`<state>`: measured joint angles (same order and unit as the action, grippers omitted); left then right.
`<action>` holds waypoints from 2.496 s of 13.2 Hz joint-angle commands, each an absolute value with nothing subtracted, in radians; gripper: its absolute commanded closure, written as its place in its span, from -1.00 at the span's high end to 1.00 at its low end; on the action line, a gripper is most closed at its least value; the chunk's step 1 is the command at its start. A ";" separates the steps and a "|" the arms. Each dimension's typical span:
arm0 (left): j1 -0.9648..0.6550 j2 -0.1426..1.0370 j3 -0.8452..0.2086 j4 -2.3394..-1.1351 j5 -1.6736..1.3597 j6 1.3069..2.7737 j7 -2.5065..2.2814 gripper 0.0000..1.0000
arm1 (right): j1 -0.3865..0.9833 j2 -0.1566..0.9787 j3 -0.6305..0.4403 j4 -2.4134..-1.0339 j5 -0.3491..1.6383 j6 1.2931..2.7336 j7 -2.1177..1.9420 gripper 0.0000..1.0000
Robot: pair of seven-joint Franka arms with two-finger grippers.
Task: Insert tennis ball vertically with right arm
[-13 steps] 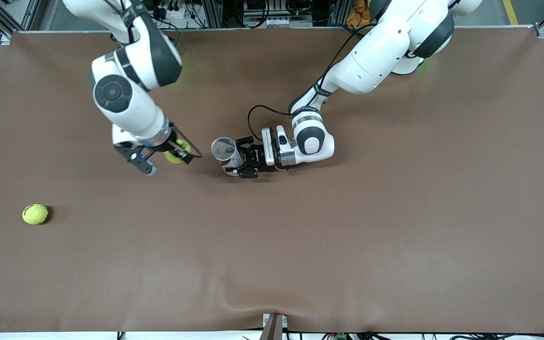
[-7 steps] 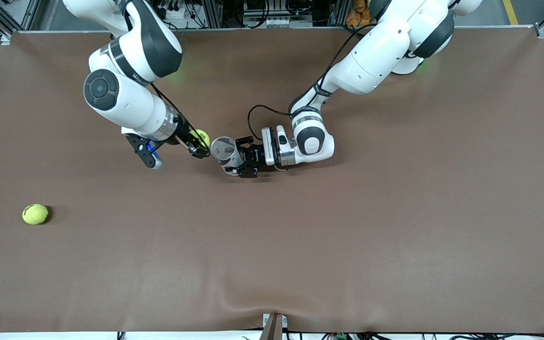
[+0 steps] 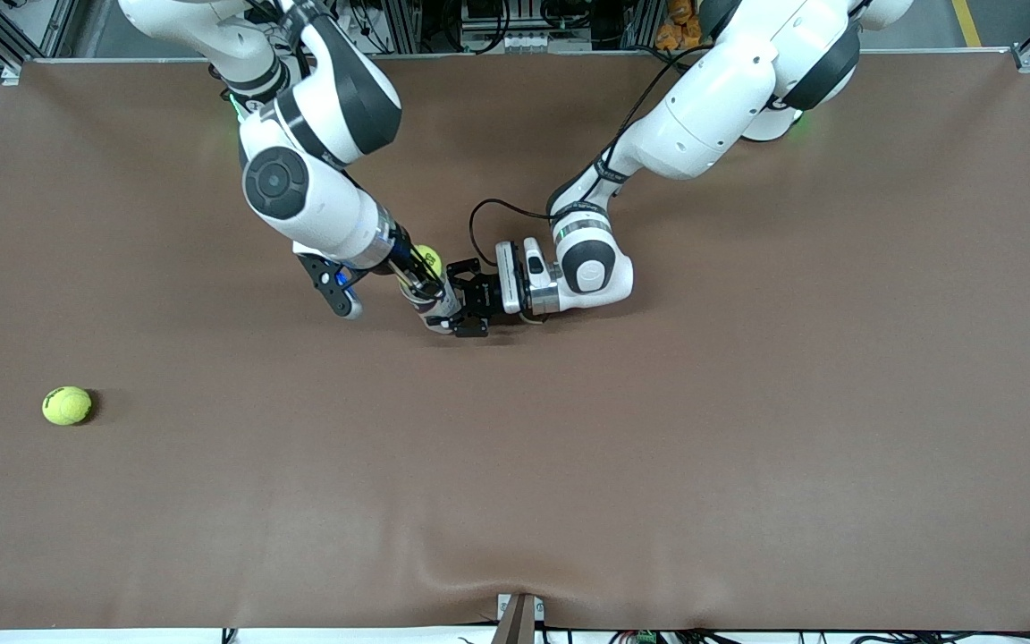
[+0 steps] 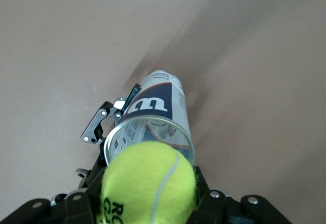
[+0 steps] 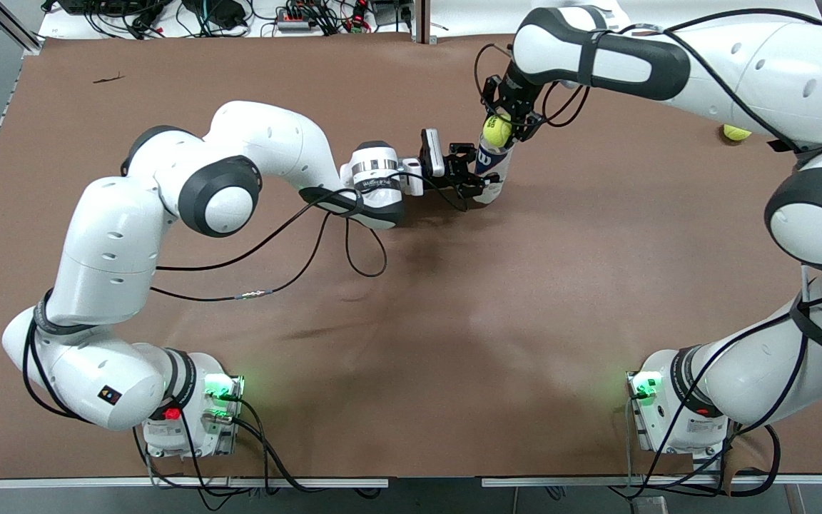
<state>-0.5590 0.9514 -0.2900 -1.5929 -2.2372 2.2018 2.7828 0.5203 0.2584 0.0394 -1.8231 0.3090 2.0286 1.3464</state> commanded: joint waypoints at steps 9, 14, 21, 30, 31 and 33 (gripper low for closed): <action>-0.552 0.976 -0.304 -1.589 -2.272 2.181 3.000 0.36 | 0.517 0.285 0.023 -1.763 0.308 1.999 1.378 1.00; -0.551 0.976 -0.304 -1.589 -2.272 2.181 3.000 0.36 | 0.288 0.282 -0.041 -1.707 0.140 1.798 1.110 1.00; -0.551 0.976 -0.304 -1.591 -2.270 2.181 3.000 0.41 | -0.104 0.523 -0.043 -1.525 -0.055 1.807 0.521 1.00; -0.552 0.974 -0.304 -1.591 -2.272 2.181 3.000 0.47 | -0.377 0.738 -0.041 -1.450 -0.100 2.137 -0.279 1.00; -0.551 0.974 -0.304 -1.591 -2.272 2.181 3.000 0.49 | -0.388 0.748 -0.041 -1.450 -0.097 2.164 -0.288 1.00; -0.551 0.974 -0.304 -1.591 -2.272 2.181 3.000 0.49 | -0.390 0.756 -0.040 -1.453 -0.086 2.180 -0.284 1.00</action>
<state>-0.5600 0.9582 -0.2884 -1.5916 -2.2368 2.1957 2.7850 -0.3696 0.7329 -0.0650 -1.4853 -0.0840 2.1729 -0.2611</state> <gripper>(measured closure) 0.251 0.000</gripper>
